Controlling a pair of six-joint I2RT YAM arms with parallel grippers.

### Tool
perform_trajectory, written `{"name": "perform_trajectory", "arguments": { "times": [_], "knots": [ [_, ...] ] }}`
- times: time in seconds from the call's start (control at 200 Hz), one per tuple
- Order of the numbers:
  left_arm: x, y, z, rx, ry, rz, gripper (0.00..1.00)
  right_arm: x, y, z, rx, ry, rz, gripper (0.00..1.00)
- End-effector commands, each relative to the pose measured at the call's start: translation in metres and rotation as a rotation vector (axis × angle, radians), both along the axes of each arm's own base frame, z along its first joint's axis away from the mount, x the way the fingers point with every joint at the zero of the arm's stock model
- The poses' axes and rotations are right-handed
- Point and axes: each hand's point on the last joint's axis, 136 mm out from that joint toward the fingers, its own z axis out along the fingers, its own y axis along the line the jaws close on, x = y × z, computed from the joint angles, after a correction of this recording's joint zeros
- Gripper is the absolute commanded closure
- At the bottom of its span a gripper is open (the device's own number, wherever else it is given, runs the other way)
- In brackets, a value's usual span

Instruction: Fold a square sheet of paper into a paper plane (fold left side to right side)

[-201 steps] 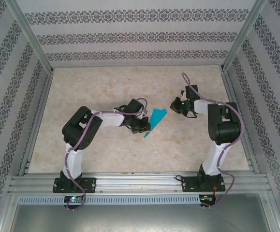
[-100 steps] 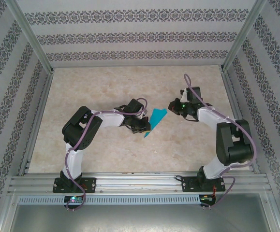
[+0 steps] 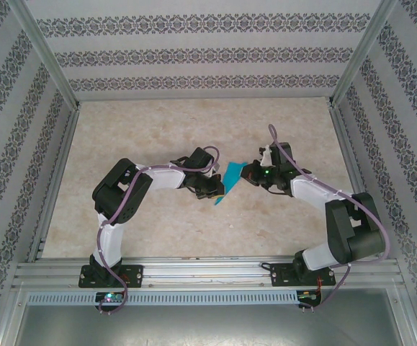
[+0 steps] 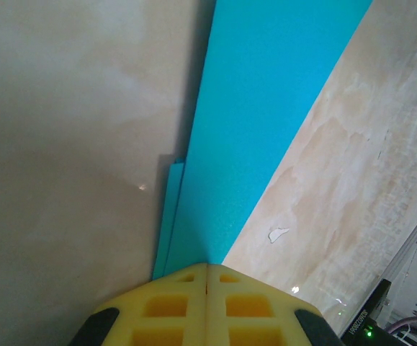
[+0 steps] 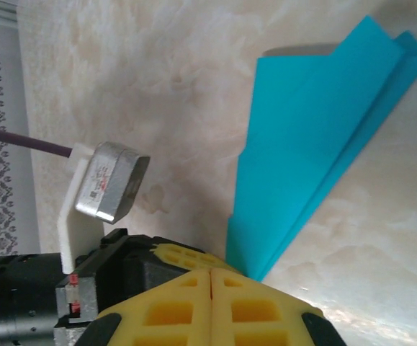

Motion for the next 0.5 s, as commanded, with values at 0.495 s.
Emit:
{"name": "perform_trajectory", "arguments": {
  "times": [0.495],
  "knots": [
    [-0.041, 0.044, -0.06, 0.225, 0.173, 0.032, 1.0, 0.016, 0.047, -0.032, 0.015, 0.044, 0.043, 1.0]
  ]
}}
